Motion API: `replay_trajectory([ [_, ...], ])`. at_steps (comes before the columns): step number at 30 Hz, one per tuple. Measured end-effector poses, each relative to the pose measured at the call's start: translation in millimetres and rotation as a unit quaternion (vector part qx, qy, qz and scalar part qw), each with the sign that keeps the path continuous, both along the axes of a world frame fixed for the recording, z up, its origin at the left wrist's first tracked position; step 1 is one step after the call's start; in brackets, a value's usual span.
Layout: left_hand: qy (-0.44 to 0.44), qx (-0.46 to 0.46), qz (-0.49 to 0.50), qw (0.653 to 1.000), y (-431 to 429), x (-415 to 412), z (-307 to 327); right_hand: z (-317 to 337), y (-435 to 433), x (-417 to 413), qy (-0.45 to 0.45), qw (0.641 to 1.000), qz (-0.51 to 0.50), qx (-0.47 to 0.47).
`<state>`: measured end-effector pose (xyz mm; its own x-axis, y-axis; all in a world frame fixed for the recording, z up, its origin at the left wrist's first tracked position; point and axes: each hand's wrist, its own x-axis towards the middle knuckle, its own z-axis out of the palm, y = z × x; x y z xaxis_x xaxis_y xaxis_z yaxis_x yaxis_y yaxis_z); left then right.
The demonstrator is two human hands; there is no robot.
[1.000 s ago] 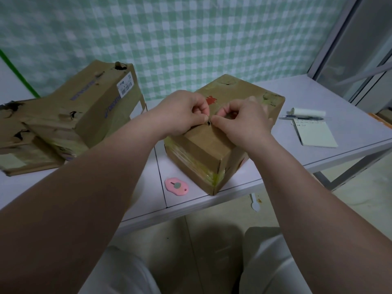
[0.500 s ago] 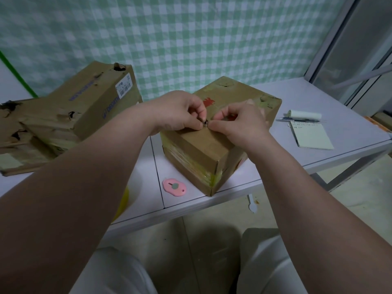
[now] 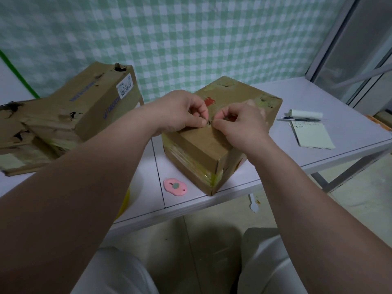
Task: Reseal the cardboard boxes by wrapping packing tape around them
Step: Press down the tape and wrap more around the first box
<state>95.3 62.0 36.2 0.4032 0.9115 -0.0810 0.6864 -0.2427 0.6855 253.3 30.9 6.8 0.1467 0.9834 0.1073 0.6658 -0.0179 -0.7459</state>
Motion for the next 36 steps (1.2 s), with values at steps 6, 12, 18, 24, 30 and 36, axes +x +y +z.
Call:
replay_trajectory([
  [6,0.005,0.033,0.011,0.999,0.9,2.4,-4.9,-1.4,1.3,2.6,0.02,1.0,0.009,0.002],
  [12,0.007,0.075,0.014,0.997,-0.4,4.0,-8.4,-1.5,0.7,2.3,0.013,1.0,0.011,0.002],
  [18,0.038,0.127,0.016,0.991,-2.3,7.8,-11.2,-1.2,-0.1,3.1,0.006,1.0,0.014,-0.002],
  [24,0.041,0.14,0.031,0.989,-9.0,8.3,-8.6,0.1,-1.3,3.6,0.006,1.0,0.015,-0.009],
  [30,0.087,0.155,0.101,0.979,-13.1,17.2,-9.9,2.0,-4.5,2.9,0.008,1.0,0.019,-0.015],
  [36,0.121,0.088,0.103,0.983,-17.6,28.4,-6.3,3.7,-6.7,1.8,-0.006,1.0,0.017,-0.019],
])
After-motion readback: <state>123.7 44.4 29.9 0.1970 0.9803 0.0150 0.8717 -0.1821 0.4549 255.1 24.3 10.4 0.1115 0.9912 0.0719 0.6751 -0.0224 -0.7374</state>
